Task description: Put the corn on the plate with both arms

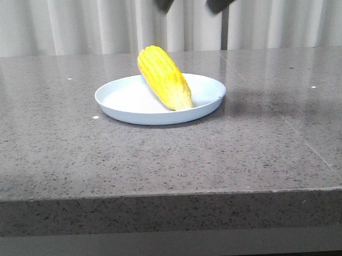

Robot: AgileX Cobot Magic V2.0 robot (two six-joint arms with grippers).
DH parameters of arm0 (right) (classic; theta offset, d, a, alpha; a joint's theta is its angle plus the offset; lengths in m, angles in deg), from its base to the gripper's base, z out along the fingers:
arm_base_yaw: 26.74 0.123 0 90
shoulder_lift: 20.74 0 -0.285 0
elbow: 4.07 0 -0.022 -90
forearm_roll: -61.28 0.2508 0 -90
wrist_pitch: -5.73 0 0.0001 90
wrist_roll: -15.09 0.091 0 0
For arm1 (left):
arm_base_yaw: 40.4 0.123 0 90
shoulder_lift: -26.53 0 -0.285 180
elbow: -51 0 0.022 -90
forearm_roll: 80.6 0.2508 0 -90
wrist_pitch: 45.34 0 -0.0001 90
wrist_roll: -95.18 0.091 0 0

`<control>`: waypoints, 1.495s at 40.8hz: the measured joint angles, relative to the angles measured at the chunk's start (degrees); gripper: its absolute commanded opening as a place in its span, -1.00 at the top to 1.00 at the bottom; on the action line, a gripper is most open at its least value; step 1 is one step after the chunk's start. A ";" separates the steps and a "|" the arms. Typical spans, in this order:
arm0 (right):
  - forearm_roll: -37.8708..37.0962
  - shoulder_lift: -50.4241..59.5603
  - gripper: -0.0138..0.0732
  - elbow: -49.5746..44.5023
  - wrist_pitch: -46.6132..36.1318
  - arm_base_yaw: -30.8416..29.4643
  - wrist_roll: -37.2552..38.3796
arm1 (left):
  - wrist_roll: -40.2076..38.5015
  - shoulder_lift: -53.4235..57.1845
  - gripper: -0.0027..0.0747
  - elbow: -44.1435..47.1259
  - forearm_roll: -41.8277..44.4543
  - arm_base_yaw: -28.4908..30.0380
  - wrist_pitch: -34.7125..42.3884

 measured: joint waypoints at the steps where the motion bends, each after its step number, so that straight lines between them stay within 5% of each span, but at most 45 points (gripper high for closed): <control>1: -1.14 1.89 -0.73 0.00 1.72 0.00 0.00 | 0.00 0.00 -0.10 0.00 0.00 0.00 0.00; 24: -5.64 43.42 -0.73 -20.99 13.84 0.00 -0.23 | 0.00 0.00 -0.10 0.00 0.00 0.00 0.00; 35: -5.74 53.72 -0.73 -27.73 17.76 0.00 -0.23 | 0.00 0.00 -0.09 0.00 0.00 0.00 0.25; 39: -5.74 54.69 -0.72 -28.96 18.02 0.00 -0.23 | 0.00 0.00 0.07 0.00 0.00 0.00 0.25; 44: -5.74 54.69 -0.44 -29.84 18.02 0.00 -0.23 | 0.00 0.00 0.41 0.00 0.00 0.00 0.25; 53: -5.74 54.69 0.57 -29.82 18.02 0.00 -0.23 | 0.00 0.00 0.97 0.00 -0.04 0.00 0.25; 57: -5.74 54.69 0.88 -29.82 18.02 0.00 -0.23 | 0.00 0.00 0.98 0.00 -0.13 0.00 0.25; 61: -5.74 54.69 0.88 -29.82 18.02 0.00 -0.23 | 0.00 0.00 0.98 0.00 -0.13 0.00 0.25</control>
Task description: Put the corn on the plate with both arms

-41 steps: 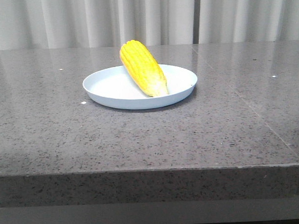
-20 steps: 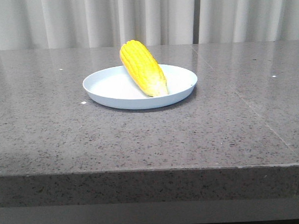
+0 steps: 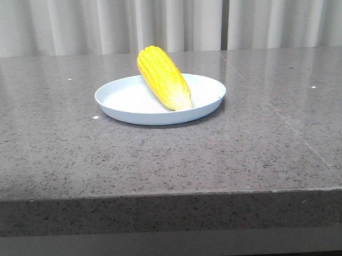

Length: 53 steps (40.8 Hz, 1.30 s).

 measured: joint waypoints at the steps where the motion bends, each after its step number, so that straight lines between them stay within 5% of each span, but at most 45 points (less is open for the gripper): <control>1: 0.00 0.00 0.88 0.00 0.00 0.00 0.00 | 0.00 0.00 0.98 0.00 0.00 0.00 0.00; 33: 0.00 0.00 0.88 0.00 0.00 0.00 -0.13 | 0.00 1.51 0.98 0.48 2.96 1.42 0.00; 41: 0.00 0.00 0.88 0.00 0.00 0.00 -0.13 | 0.00 9.14 0.98 5.61 -1.35 11.73 4.45; 53: 0.00 0.00 0.88 0.00 0.00 0.00 -0.13 | 0.00 27.01 0.98 28.57 -4.00 33.75 24.69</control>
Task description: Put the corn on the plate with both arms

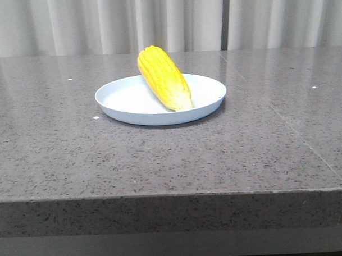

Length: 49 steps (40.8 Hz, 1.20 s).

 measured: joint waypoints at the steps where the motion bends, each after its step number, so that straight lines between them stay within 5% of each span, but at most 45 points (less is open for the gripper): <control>1: 0.00 0.00 0.88 0.00 0.00 0.00 0.11 | 0.00 1.82 0.98 1.90 -0.09 1.93 2.06; 14: 0.00 0.00 0.88 0.00 0.00 0.00 0.11 | 0.00 18.67 0.98 21.81 -6.41 17.80 12.45; 28: 0.00 0.00 0.88 0.00 0.00 0.00 0.11 | 0.00 18.67 0.98 26.37 -5.14 16.47 23.36; 49: 0.00 0.00 0.88 0.00 0.00 0.00 0.00 | 1.83 18.67 0.98 26.37 -2.20 16.47 24.84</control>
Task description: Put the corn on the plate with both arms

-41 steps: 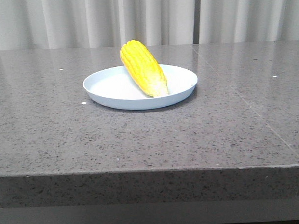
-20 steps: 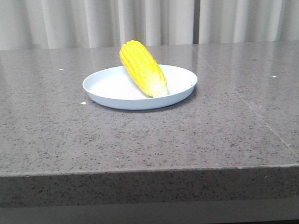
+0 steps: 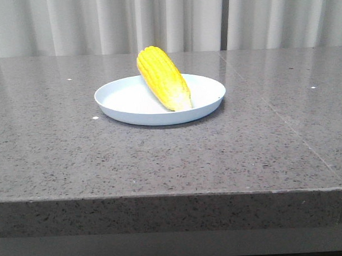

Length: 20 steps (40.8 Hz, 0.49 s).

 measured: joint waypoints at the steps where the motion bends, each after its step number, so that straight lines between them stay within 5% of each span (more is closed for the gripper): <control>1: 0.00 0.00 0.88 0.00 0.00 0.00 0.00 | 0.15 0.00 0.98 0.00 0.10 0.00 0.00; 20: 0.00 0.00 0.88 0.00 0.00 0.00 0.09 | 1.03 0.00 0.98 0.00 0.07 0.00 2.31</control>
